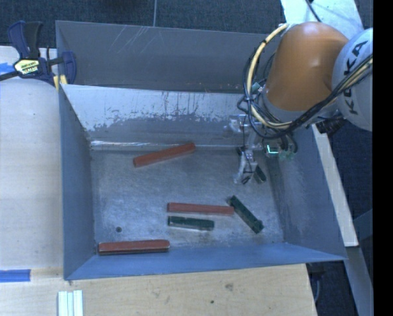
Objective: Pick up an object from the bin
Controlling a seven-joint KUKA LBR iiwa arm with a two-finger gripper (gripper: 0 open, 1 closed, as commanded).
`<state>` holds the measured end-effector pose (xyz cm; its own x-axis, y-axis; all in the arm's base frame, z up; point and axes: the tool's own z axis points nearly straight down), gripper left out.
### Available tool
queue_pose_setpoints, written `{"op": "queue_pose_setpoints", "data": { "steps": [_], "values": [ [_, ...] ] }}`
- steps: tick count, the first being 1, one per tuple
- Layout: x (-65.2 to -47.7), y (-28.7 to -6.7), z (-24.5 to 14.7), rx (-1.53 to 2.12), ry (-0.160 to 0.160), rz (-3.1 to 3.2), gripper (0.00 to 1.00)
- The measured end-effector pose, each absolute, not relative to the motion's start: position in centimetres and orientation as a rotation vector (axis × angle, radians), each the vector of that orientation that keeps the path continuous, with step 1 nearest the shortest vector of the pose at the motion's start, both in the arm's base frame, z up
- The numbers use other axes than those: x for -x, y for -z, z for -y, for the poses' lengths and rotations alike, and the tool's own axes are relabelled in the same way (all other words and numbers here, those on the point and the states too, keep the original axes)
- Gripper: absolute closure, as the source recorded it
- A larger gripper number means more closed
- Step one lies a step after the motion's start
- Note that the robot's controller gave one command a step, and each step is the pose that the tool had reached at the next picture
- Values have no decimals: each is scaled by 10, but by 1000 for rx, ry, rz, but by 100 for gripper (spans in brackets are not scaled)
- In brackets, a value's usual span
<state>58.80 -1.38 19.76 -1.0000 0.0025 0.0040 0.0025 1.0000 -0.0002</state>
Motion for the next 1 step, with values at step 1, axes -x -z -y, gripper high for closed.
{"op": "queue_pose_setpoints", "data": {
  "steps": [1],
  "values": [
    [-532,-67,-41,76,-1,3135,0]
  ]
}}
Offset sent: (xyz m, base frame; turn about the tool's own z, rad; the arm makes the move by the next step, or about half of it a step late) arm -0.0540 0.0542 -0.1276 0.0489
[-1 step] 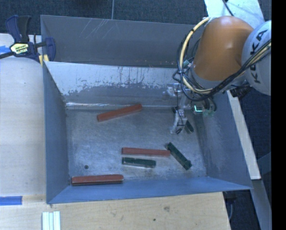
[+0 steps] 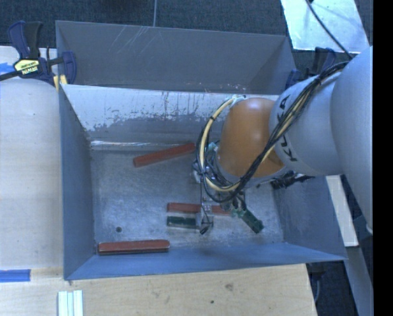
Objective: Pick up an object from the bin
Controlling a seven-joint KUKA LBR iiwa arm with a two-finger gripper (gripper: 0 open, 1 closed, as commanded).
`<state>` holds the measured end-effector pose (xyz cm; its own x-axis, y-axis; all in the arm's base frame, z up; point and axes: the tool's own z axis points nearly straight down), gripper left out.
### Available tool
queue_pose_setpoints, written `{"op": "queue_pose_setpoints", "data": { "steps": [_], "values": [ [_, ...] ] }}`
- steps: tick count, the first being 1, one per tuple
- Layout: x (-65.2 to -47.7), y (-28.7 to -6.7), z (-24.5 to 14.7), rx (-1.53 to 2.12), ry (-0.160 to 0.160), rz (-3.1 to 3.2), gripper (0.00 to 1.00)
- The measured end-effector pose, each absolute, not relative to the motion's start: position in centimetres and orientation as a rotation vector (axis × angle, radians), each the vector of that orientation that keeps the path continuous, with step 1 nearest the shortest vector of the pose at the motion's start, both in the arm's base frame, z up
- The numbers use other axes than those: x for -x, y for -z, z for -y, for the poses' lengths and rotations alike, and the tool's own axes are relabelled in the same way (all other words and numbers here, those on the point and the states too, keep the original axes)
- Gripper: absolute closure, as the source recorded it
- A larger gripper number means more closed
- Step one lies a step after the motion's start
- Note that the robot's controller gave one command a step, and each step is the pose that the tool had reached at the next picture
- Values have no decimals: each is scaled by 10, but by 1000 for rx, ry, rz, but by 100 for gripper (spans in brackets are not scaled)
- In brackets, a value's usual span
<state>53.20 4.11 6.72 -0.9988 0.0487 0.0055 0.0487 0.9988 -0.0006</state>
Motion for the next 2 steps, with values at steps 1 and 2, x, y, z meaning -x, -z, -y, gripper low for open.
{"op": "queue_pose_setpoints", "data": {
  "steps": [1,2],
  "values": [
    [-508,-102,-52,128,0,3139,0],
    [-499,-116,-57,221,0,3132,0]
  ]
}}
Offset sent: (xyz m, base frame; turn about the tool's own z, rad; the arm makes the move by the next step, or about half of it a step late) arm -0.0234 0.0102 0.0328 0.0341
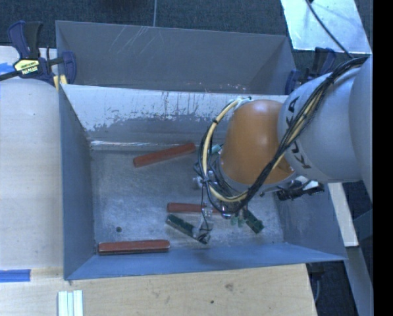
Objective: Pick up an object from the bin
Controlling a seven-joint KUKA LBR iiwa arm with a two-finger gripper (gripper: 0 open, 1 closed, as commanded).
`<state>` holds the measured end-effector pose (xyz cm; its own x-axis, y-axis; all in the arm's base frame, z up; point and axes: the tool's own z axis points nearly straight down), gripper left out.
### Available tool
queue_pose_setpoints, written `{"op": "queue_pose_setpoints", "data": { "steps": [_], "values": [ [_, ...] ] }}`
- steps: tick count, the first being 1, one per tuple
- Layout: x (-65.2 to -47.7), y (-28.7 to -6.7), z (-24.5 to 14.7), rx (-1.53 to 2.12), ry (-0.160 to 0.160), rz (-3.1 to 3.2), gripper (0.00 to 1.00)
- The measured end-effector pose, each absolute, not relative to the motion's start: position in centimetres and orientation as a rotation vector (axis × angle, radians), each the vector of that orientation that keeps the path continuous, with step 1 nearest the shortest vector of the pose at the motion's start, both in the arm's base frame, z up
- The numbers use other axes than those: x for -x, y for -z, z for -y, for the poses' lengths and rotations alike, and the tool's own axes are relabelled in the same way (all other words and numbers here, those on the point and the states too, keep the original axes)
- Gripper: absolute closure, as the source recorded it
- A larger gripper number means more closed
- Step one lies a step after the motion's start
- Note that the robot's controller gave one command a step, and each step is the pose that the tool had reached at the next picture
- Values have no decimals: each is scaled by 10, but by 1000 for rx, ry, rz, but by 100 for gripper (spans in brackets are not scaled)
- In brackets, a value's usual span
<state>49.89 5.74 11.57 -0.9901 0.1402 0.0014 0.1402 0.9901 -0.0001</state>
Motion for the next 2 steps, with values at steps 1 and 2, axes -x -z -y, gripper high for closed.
{"op": "queue_pose_setpoints", "data": {
  "steps": [1,2],
  "values": [
    [-490,-68,-64,429,-1,3110,0],
    [-490,-68,-63,428,-1,3111,0]
  ]
}}
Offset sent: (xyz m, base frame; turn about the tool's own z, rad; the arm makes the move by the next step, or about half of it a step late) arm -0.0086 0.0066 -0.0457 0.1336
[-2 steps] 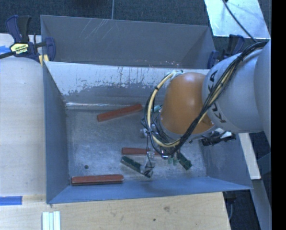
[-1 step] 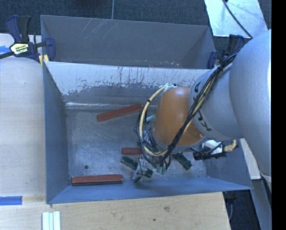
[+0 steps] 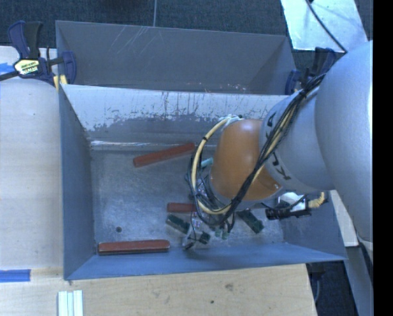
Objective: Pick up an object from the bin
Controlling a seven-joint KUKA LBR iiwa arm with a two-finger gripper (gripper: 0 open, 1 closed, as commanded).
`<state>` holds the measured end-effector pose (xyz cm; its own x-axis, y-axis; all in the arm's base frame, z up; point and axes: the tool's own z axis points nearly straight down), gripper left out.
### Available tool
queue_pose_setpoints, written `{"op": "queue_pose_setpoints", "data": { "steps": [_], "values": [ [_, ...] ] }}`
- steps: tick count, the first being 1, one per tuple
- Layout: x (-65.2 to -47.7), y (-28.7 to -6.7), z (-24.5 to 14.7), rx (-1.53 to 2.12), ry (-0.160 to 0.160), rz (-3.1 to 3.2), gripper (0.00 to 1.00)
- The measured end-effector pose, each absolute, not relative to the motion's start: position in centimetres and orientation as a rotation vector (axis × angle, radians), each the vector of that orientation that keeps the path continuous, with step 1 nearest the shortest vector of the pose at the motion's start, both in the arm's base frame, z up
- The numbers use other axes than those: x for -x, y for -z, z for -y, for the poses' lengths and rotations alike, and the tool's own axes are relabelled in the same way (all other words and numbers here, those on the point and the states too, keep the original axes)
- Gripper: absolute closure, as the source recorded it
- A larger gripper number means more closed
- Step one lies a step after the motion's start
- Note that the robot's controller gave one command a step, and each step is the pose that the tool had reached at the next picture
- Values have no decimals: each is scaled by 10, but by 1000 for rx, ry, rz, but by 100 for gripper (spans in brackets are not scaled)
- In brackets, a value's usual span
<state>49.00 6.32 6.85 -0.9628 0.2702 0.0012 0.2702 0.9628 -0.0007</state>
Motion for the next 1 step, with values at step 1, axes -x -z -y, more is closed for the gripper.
{"op": "queue_pose_setpoints", "data": {
  "steps": [1],
  "values": [
    [-490,-69,-63,428,0,3112,100]
  ]
}}
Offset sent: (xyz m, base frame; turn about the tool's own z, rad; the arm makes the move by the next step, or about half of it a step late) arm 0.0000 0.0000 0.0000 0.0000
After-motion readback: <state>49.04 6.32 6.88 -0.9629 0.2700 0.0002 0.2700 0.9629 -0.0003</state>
